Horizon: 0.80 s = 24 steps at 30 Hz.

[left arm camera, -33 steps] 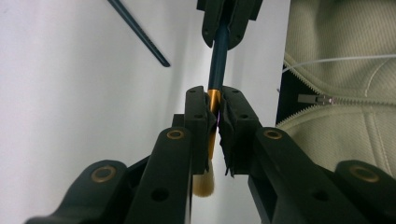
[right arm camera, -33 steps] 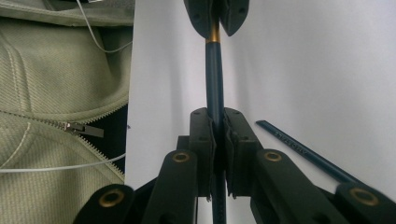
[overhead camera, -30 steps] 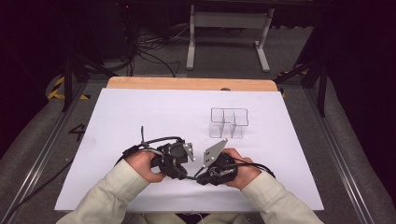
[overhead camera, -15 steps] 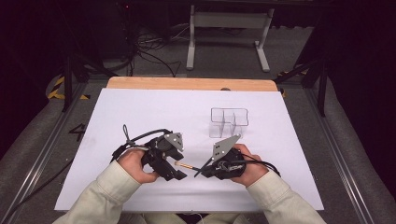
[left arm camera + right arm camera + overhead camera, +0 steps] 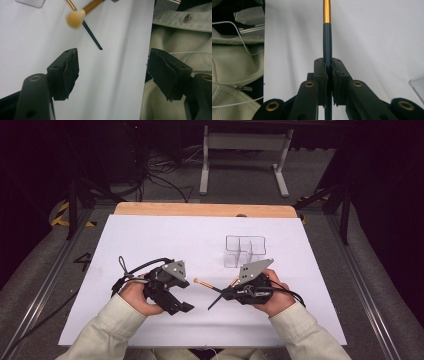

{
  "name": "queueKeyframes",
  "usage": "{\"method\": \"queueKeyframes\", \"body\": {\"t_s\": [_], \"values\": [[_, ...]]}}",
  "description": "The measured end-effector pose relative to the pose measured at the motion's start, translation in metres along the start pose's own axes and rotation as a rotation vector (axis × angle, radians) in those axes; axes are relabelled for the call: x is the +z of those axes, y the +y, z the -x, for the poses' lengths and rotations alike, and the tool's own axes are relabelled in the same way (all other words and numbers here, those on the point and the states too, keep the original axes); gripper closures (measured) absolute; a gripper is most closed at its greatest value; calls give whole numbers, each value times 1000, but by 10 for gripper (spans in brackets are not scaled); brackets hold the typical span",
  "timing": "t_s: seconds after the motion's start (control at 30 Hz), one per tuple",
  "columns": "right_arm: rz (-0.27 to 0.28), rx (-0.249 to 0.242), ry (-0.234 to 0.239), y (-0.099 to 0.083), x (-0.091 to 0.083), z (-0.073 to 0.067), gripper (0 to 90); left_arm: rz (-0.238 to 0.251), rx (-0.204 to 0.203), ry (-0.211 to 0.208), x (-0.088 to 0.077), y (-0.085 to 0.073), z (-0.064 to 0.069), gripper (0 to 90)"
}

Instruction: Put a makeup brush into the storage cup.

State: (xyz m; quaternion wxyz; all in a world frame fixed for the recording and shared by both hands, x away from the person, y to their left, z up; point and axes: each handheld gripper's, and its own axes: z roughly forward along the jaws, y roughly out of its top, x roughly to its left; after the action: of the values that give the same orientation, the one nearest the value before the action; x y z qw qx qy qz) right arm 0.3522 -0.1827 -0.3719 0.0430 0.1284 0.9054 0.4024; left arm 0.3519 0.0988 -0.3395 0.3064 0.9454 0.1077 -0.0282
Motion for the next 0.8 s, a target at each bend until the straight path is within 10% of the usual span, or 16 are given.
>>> {"method": "queueKeyframes", "body": {"t_s": [0.8], "values": [[220, 67, -145, 5, -23, 12, 840, 75, -54, 21, 7, -18, -3, 213]]}}
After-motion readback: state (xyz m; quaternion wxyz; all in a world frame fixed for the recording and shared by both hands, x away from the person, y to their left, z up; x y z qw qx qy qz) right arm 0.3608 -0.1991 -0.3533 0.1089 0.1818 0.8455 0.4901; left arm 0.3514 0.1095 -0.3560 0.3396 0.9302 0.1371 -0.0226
